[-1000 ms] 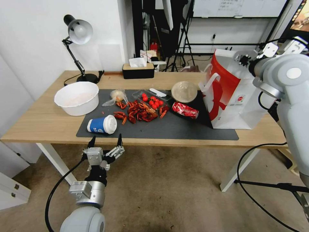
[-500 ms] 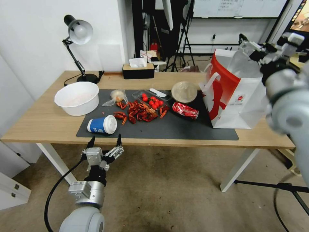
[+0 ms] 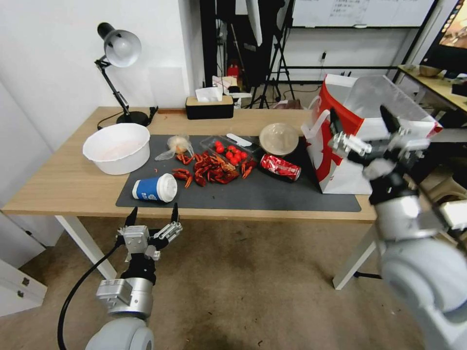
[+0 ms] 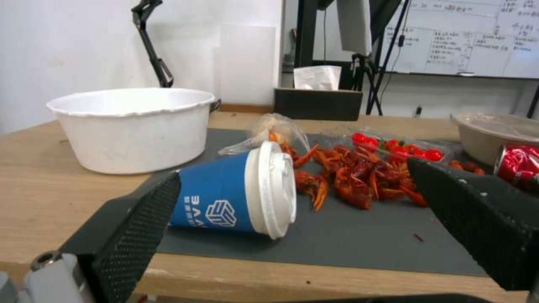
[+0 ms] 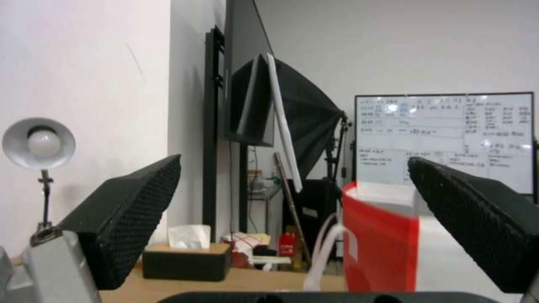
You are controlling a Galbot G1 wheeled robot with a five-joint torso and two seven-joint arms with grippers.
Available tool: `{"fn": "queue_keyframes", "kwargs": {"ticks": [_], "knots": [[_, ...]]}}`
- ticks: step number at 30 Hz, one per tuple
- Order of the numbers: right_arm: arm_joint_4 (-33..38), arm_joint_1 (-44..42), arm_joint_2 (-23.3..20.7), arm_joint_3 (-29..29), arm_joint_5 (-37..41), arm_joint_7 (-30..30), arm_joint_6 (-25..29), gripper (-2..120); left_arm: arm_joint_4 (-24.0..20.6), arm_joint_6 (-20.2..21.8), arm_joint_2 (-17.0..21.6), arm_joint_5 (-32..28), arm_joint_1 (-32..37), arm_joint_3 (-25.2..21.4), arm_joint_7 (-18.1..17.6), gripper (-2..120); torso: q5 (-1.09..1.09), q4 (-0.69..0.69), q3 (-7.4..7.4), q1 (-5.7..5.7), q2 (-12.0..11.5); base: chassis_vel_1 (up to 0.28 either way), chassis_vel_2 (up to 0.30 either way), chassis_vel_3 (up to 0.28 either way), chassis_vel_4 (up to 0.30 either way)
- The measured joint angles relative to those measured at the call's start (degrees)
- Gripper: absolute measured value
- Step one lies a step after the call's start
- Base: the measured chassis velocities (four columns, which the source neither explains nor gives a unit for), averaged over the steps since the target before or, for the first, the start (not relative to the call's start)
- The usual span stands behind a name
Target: Pick up the trash from the table and place it into the takeout bag.
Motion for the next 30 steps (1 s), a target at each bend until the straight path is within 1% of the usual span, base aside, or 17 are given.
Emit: {"fn": "queue_keyframes", "kwargs": {"ticks": [2,3,7,8,11,12,15,16,18,23,28,30], "knots": [[-0.7,-3.4,1.6,-0.8,-4.2,0.4,2.2,100,0.1,0.0,0.0,0.0,0.0,0.0,0.0,100,0.01,0.01,0.0,0.0,0.0,0.0,0.0,0.0,0.0],[-0.7,-3.4,1.6,-0.8,-4.2,0.4,2.2,100,0.1,0.0,0.0,0.0,0.0,0.0,0.0,100,0.01,0.01,0.0,0.0,0.0,0.0,0.0,0.0,0.0],[-2.5,-10.7,4.9,-2.7,-10.1,2.4,5.2,100,0.5,-0.1,0.0,0.0,0.0,0.3,0.0,100,0.0,-0.01,0.0,0.0,0.0,0.0,0.0,0.0,0.0],[-2.5,-10.7,4.9,-2.7,-10.1,2.4,5.2,100,0.5,-0.1,0.0,0.0,0.0,0.3,0.0,100,0.0,-0.01,0.0,0.0,0.0,0.0,0.0,0.0,0.0],[-6.5,-15.1,7.0,-4.2,-13.9,3.1,9.2,100,0.9,-0.3,0.0,0.0,-0.1,0.3,0.0,100,0.01,0.0,0.01,0.01,0.0,0.0,0.0,0.0,0.0],[-6.5,-15.1,7.0,-4.2,-13.9,3.1,9.2,100,0.9,-0.3,0.0,0.0,-0.1,0.3,0.0,100,0.01,0.0,0.01,0.01,0.0,0.0,0.0,0.0,0.0],[-10.3,-18.5,8.3,-5.9,-15.5,3.8,12.6,100,1.1,-0.4,0.1,0.0,-0.2,0.3,0.0,100,0.01,-0.01,0.01,0.01,0.0,0.0,0.0,0.0,0.0],[-10.3,-18.5,8.3,-5.9,-15.5,3.8,12.6,100,1.1,-0.4,0.1,0.0,-0.2,0.3,0.0,100,0.01,-0.01,0.01,0.01,0.0,0.0,0.0,0.0,0.0],[-12.5,-19.8,9.2,-6.6,-16.4,4.2,14.4,100,1.4,-0.4,0.1,0.0,-0.4,0.3,0.0,100,0.01,-0.01,0.01,0.01,0.0,0.0,0.0,0.0,0.0],[-14.9,-19.6,9.9,-7.0,-16.2,4.3,15.1,100,1.8,-0.5,0.0,0.0,-0.7,0.4,0.0,100,0.01,0.0,0.01,0.01,0.0,0.0,0.0,0.0,0.0],[-15.4,-19.2,10.0,-7.4,-15.6,4.3,15.0,100,1.9,-0.5,0.1,0.0,-0.8,0.4,0.0,100,0.01,0.0,0.01,0.01,0.0,0.0,0.0,0.0,0.0],[-15.0,-18.5,9.9,-7.5,-14.9,4.3,14.2,100,2.1,-0.5,0.1,0.0,-0.9,0.4,0.0,100,0.01,0.0,0.01,0.01,0.0,0.0,0.0,0.0,0.0]]}}
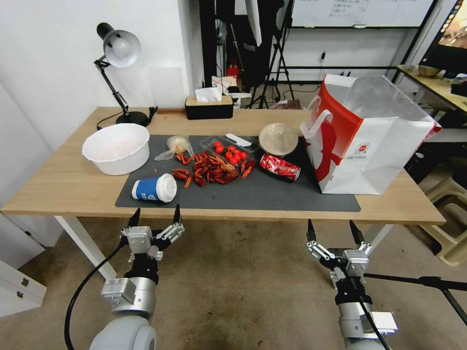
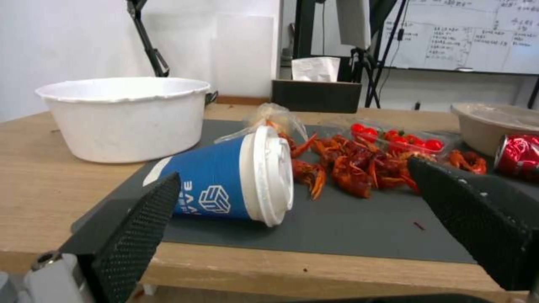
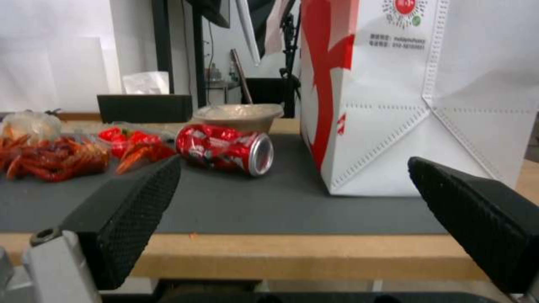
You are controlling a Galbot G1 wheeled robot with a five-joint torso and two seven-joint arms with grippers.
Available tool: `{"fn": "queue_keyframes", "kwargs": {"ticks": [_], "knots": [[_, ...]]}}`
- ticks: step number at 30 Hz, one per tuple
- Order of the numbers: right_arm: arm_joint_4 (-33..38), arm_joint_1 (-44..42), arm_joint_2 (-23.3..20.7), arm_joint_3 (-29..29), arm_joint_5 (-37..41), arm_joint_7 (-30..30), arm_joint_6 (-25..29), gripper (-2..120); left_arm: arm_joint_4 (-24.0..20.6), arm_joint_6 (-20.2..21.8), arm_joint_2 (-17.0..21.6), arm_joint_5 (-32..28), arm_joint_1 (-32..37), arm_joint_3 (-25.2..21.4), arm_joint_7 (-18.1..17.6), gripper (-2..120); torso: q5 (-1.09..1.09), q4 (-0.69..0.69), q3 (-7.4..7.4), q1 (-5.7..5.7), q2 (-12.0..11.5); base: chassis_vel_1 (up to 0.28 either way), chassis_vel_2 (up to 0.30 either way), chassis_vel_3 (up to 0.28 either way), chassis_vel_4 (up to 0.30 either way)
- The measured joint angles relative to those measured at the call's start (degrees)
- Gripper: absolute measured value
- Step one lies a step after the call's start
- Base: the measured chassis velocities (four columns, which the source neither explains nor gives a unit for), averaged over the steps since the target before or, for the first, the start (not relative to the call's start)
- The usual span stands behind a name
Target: Pick up the trash from the table and place it into the takeout bag.
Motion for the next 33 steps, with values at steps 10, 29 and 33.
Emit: {"fn": "queue_keyframes", "kwargs": {"ticks": [10,29,33], "knots": [[1.5,5.0,-1.3,-0.6,3.4,0.0,-5.2,100,0.3,0.0,0.0,0.0,-0.4,0.0,0.0,100,0.0,-0.01,0.0,0.0,0.0,0.0,0.0,0.0,0.0],[-0.1,26.7,-13.5,-3.1,23.2,-3.0,-28.0,100,1.4,0.5,0.6,-0.4,-1.8,0.9,0.6,100,0.01,0.01,0.01,0.0,0.0,0.0,0.0,0.0,0.0],[-1.6,32.7,-17.0,-5.0,27.7,-5.1,-31.3,100,1.4,0.5,0.3,-0.4,-1.8,1.0,0.6,100,0.01,0.01,0.01,0.0,0.0,0.0,0.0,0.0,0.0]]}}
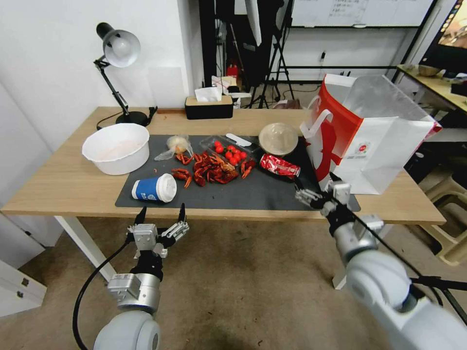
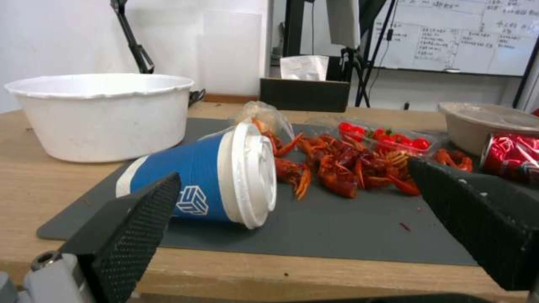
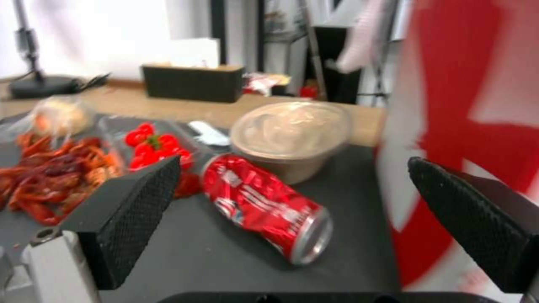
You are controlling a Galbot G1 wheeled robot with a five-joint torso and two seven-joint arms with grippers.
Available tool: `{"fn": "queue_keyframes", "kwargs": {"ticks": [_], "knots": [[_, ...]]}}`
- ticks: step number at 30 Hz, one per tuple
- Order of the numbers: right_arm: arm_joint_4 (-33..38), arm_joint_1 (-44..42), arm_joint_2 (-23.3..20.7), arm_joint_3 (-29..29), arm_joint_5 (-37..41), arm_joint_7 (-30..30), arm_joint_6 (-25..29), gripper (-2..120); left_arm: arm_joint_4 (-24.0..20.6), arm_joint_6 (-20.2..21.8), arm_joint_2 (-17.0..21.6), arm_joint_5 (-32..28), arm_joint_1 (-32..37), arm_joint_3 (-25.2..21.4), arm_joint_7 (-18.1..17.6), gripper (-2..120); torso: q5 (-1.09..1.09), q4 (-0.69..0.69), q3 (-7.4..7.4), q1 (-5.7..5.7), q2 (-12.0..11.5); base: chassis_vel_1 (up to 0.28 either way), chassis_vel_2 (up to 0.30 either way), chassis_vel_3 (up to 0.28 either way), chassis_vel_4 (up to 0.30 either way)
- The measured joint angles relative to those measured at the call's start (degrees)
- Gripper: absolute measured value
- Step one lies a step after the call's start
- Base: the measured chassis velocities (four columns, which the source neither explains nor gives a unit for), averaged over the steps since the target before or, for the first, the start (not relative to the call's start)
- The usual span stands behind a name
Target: Pick up the trash from the table and place it into the takeout bag.
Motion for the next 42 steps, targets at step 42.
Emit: {"fn": "queue_keyframes", "kwargs": {"ticks": [42], "knots": [[-20.0,34.2,-0.5,-21.0,10.3,-6.8,-30.2,95,0.2,-0.4,0.0,0.2,-0.5,-0.5,-0.1,100,-0.01,-0.01,-0.01,0.0,0.0,0.0,0.0,0.0,0.0]]}}
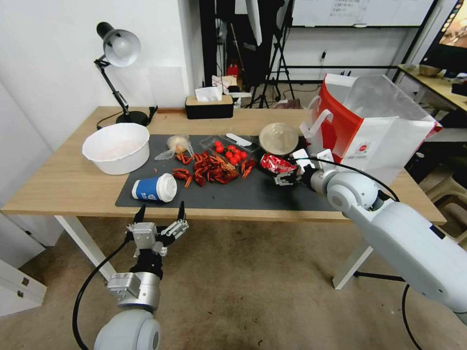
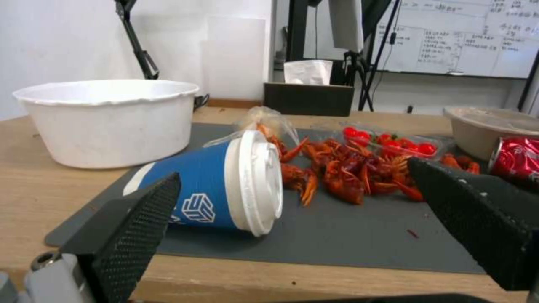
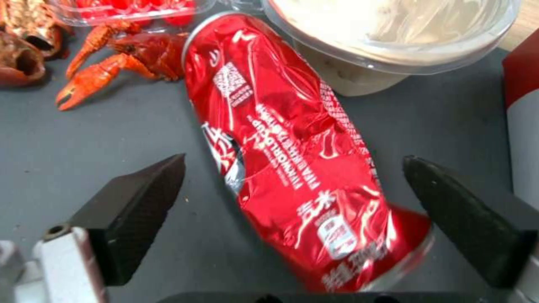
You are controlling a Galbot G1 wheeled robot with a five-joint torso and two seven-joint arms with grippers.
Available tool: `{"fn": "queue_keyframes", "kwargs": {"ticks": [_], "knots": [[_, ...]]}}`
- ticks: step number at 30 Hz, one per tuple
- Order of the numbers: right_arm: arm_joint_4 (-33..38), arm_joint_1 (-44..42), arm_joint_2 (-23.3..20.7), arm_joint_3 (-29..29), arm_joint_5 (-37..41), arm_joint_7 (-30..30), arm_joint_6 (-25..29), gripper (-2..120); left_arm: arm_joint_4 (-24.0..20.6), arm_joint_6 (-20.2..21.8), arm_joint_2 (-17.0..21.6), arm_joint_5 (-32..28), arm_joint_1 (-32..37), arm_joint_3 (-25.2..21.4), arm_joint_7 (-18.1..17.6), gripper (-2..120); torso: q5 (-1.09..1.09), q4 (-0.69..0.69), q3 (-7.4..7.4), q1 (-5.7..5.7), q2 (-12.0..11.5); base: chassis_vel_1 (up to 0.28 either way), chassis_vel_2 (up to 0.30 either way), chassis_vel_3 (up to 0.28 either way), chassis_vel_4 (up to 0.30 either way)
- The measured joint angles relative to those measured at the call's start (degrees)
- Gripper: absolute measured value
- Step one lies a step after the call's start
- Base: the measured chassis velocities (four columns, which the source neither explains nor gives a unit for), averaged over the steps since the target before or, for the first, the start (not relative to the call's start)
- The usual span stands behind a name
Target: Pick up the trash from the table and place it into the takeout bag.
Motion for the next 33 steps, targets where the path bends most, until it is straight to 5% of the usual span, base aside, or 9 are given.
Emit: {"fn": "queue_keyframes", "kwargs": {"ticks": [16,33], "knots": [[1.9,-2.4,-0.7,1.3,-0.3,0.0,0.1,47,0.0,0.0,0.1,-0.1,0.1,0.0,-0.1,100,0.0,0.0,0.0,0.0,0.0,0.0,0.0,0.0,0.0],[7.4,-4.8,-1.4,3.7,3.0,1.4,0.2,45,-0.5,-0.1,-0.1,0.2,0.6,0.1,0.0,100,0.0,0.0,0.0,0.0,0.0,0.0,0.0,0.0,0.0]]}}
